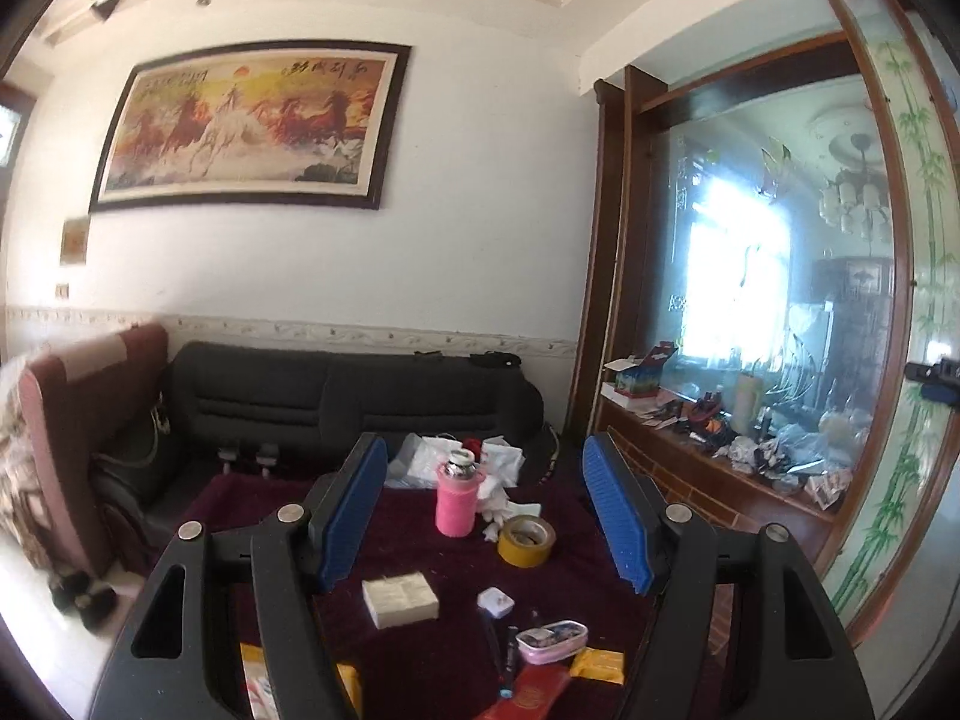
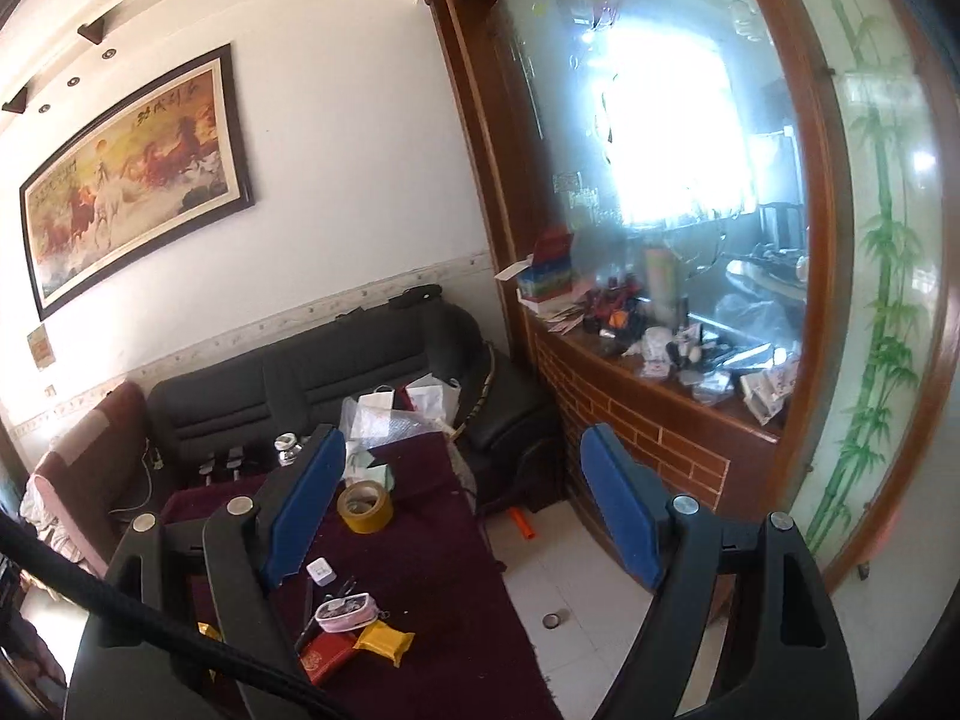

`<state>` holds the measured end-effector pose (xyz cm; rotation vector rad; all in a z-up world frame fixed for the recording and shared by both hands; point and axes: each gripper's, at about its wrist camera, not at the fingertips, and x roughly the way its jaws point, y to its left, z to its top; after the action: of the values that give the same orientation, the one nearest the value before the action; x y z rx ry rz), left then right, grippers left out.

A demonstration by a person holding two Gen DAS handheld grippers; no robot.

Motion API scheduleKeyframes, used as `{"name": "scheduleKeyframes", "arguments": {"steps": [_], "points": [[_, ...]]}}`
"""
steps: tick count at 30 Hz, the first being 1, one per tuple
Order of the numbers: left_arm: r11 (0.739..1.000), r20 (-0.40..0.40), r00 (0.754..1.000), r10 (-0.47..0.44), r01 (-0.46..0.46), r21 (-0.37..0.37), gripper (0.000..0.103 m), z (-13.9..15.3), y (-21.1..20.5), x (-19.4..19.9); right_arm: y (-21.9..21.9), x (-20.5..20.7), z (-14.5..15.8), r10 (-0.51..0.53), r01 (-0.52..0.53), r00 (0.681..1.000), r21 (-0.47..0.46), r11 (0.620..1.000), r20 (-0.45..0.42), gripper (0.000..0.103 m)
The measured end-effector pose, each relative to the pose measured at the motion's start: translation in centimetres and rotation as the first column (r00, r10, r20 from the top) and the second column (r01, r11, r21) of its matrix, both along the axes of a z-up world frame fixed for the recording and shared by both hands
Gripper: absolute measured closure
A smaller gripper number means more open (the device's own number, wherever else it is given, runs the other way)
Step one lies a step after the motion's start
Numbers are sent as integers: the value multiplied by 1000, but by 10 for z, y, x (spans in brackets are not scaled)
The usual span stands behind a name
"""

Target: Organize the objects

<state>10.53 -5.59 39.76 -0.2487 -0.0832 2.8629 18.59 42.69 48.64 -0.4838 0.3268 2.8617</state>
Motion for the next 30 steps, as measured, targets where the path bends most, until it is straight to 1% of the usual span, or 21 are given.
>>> {"name": "scheduleKeyframes", "arguments": {"steps": [1, 2, 4, 6, 7, 9, 11, 12, 14, 15, 16, 17, 18, 19, 20, 22, 24, 26, 27, 29, 30], "points": [[999, -8, 1000, 12, -12, -43, 36, 13, 4, -4, -1, 3, 8, -9, 9, 1000, 19, 1000, -3, 20], [996, -8, 1000, 26, -27, -88, 22, 28, 6, -10, -5, 4, 14, -9, 9, 1000, 45, 999, 4, 17], [992, 6, 999, 37, -36, -121, 11, 39, 10, -23, -21, 0, 12, 2, -7, 999, 125, 992, 43, 16], [991, 41, 999, 28, -23, -131, 10, 35, 10, -35, -39, -9, -6, 30, -44, 997, 192, 980, 73, 16], [990, 73, 997, 18, -8, -138, 10, 23, 10, -43, -49, -15, -20, 41, -59, 996, 221, 974, 85, 15], [989, 141, 990, 6, 16, -148, 10, -8, 18, -59, -70, -33, -60, 54, -84, 992, 260, 962, 118, 14], [988, 237, 972, -8, 45, -151, 10, -53, 24, -80, -87, -54, -105, 102, -142, 980, 238, 961, 172, 14], [989, 289, 957, -10, 52, -138, 10, -80, 28, -94, -93, -66, -131, 136, -175, 970, 191, 966, 202, 14], [991, 379, 925, -27, 74, -109, 10, -132, 38, -118, -104, -100, -194, 235, -249, 938, 21, 968, 254, 14], [991, 425, 904, -35, 86, -102, 11, -161, 43, -132, -105, -110, -214, 258, -257, 929, -38, 966, 267, 14], [991, 466, 884, -29, 85, -99, 17, -187, 49, -143, -108, -128, -246, 278, -255, 916, -118, 960, 290, 14], [991, 507, 861, -29, 90, -95, 32, -212, 56, -154, -108, -141, -271, 281, -238, 909, -169, 956, 309, 14], [990, 557, 830, -39, 109, -93, 40, -238, 64, -165, -110, -154, -296, 277, -216, 904, -212, 953, 325, 14], [987, 607, 794, -42, 127, -97, 53, -264, 73, -177, -113, -165, -323, 271, -195, 903, -245, 950, 332, 14], [986, 632, 774, -38, 132, -102, 56, -278, 80, -183, -116, -173, -347, 261, -175, 904, -263, 949, 338, 14], [983, 666, 746, -15, 132, -127, 56, -311, 95, -197, -121, -181, -381, 231, -147, 910, -251, 957, 346, 14], [980, 674, 739, 3, 132, -149, 56, -326, 105, -206, -122, -190, -405, 187, -118, 914, -204, 972, 361, 14], [980, 687, 727, 1, 135, -145, 56, -338, 112, -218, -120, -192, -418, 161, -101, 916, -177, 979, 367, 14], [981, 699, 715, -4, 139, -137, 56, -344, 116, -224, -118, -192, -422, 151, -90, 918, -177, 980, 368, 14], [982, 721, 693, 2, 133, -131, 56, -356, 120, -235, -112, -192, -425, 163, -83, 914, -221, 972, 371, 14], [984, 730, 684, 3, 128, -124, 56, -364, 124, -241, -107, -189, -420, 162, -83, 925, -235, 969, 344, 14]]}}
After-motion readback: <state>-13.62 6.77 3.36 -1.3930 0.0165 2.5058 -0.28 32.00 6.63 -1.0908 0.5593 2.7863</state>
